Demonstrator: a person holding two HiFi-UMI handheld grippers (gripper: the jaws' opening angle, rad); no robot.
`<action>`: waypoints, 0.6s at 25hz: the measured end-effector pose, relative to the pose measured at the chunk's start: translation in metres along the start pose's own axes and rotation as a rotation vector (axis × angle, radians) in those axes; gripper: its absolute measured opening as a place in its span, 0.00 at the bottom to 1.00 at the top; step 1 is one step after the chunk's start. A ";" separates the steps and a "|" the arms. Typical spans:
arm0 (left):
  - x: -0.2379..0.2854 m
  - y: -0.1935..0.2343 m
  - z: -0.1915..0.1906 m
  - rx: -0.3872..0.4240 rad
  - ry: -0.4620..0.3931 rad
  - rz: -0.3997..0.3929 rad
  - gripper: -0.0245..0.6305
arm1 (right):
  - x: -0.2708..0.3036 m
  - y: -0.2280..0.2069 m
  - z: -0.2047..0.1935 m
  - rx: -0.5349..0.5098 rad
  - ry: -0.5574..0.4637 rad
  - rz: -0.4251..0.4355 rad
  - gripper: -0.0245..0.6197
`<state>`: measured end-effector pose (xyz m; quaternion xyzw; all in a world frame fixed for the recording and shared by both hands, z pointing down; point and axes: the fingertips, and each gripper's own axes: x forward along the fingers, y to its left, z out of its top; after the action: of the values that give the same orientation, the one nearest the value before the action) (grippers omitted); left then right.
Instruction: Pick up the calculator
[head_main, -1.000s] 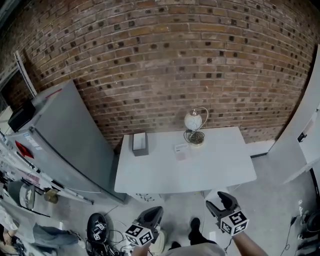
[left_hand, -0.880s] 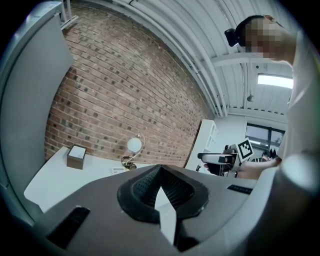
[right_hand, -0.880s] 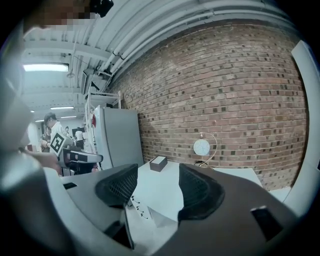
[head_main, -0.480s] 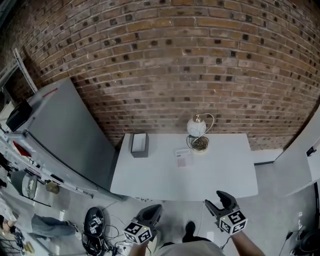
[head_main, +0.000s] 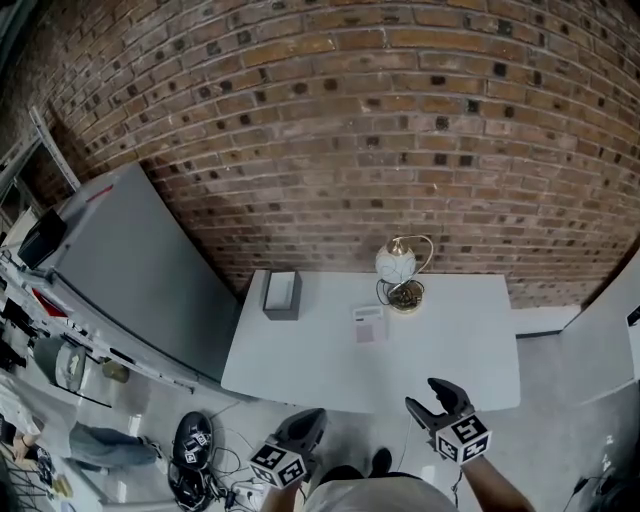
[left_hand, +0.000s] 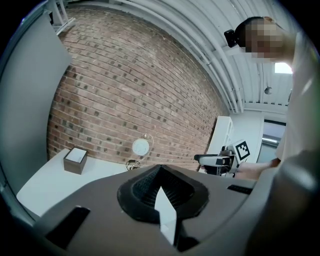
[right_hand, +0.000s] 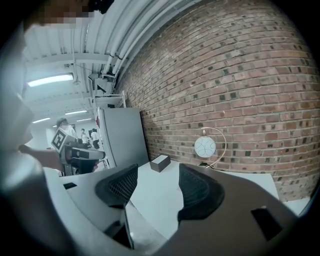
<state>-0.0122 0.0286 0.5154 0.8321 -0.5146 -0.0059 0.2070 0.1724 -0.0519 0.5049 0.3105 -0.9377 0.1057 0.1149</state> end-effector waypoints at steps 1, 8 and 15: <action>0.003 0.001 0.000 -0.001 0.002 0.003 0.06 | 0.002 -0.003 0.000 -0.001 0.001 0.005 0.46; 0.028 0.014 0.006 -0.004 0.013 0.008 0.06 | 0.020 -0.026 0.004 0.001 0.018 0.000 0.46; 0.057 0.044 0.009 0.002 0.042 -0.014 0.06 | 0.053 -0.048 0.003 -0.003 0.049 -0.020 0.46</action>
<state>-0.0254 -0.0400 0.5347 0.8358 -0.5043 0.0106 0.2169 0.1592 -0.1197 0.5231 0.3170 -0.9316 0.1105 0.1393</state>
